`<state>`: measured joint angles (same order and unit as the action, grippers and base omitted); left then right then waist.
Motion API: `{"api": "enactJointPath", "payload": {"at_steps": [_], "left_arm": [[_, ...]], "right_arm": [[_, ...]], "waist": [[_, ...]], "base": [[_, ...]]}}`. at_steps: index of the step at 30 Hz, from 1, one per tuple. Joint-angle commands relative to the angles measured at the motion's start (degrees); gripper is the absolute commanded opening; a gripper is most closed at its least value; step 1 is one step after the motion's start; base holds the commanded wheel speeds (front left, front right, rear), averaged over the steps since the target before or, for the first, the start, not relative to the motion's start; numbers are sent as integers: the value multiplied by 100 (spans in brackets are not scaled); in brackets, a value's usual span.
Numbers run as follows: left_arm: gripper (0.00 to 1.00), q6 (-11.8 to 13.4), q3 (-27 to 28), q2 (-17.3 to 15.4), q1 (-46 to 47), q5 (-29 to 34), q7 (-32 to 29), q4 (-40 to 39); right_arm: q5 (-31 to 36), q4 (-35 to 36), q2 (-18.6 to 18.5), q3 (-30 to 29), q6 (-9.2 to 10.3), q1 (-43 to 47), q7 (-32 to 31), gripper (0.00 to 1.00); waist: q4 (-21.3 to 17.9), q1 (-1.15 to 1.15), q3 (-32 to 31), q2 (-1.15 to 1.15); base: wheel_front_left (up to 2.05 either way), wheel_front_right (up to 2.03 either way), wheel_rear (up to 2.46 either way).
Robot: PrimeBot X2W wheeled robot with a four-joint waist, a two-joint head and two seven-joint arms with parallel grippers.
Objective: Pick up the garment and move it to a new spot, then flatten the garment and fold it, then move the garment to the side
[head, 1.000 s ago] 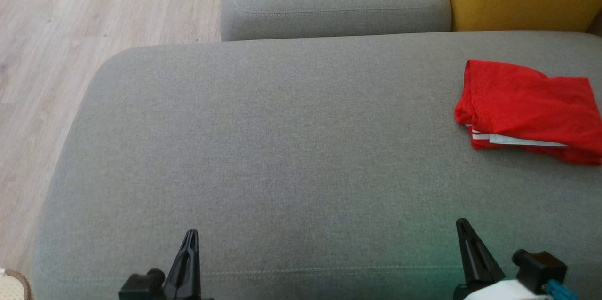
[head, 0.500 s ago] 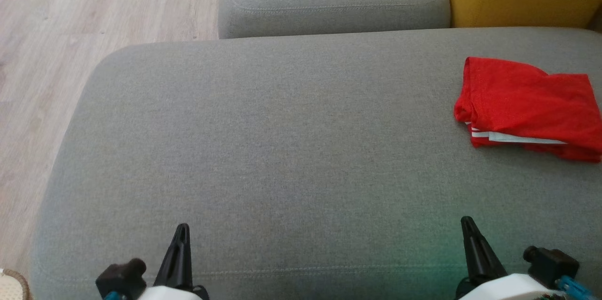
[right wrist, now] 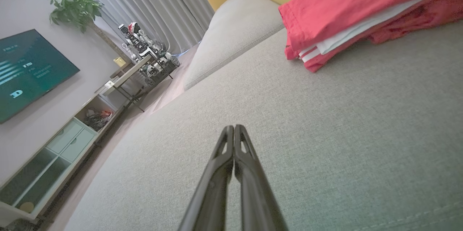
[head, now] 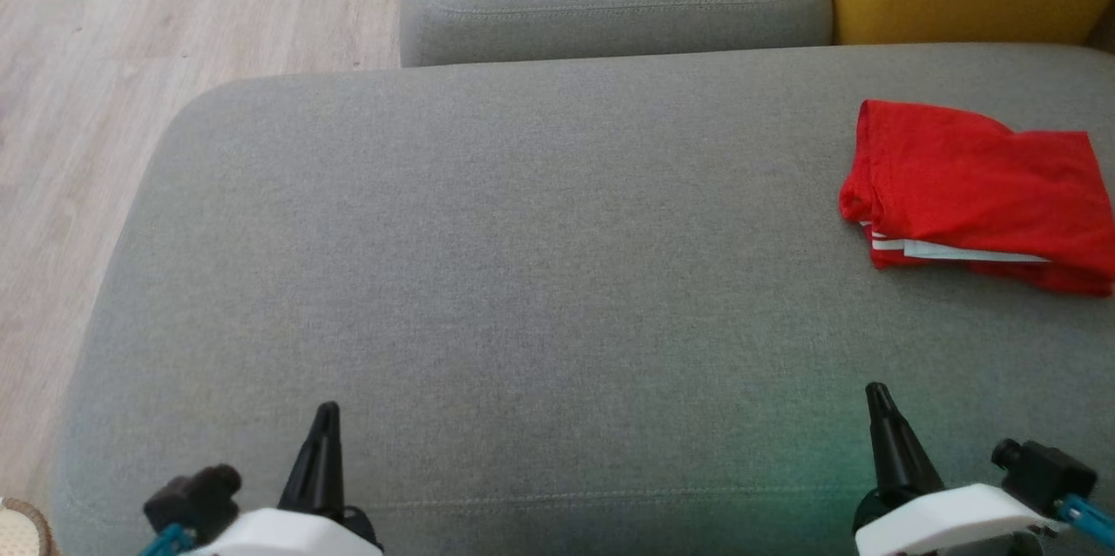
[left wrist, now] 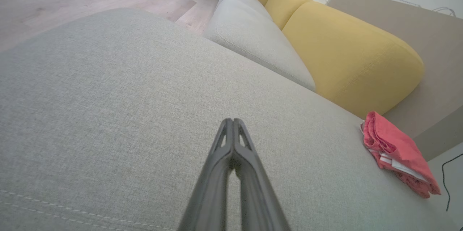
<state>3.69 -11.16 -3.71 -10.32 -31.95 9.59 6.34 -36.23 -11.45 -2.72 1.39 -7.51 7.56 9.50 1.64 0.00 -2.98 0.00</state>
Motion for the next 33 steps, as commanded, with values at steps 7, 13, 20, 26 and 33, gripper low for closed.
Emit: {"api": "enactJointPath", "payload": {"at_steps": [7, 13, 20, 26, 33], "left_arm": [[0, -131, 235, -101, 387, -637, -124, -72], [0, -206, 319, -111, 479, -1072, -209, -14], [0, -293, 419, -120, 588, -1577, -312, 57], [0, -368, 507, -126, 682, -2007, -402, 119], [0, -443, 598, -131, 777, -2439, -494, 182]], "right_arm": [[-598, 122, -130, -38, 1, -369, -120, 0], [-1002, 95, -143, -66, 1, -443, -209, 0], [-1470, 63, -156, -101, 1, -530, -314, 0], [-1867, 36, -165, -133, 1, -604, -405, 0], [-2267, 8, -173, -167, 1, -680, -499, 0]], "waist": [[-14, 0, 28, 0], [-25, 0, 49, 0], [-39, 0, 75, 0], [-50, 0, 96, 0], [-61, 0, 118, 0]], "base": [[0, 0, 0], [0, 0, 0], [0, 0, 0], [0, 0, 0], [0, 0, 0]]}}
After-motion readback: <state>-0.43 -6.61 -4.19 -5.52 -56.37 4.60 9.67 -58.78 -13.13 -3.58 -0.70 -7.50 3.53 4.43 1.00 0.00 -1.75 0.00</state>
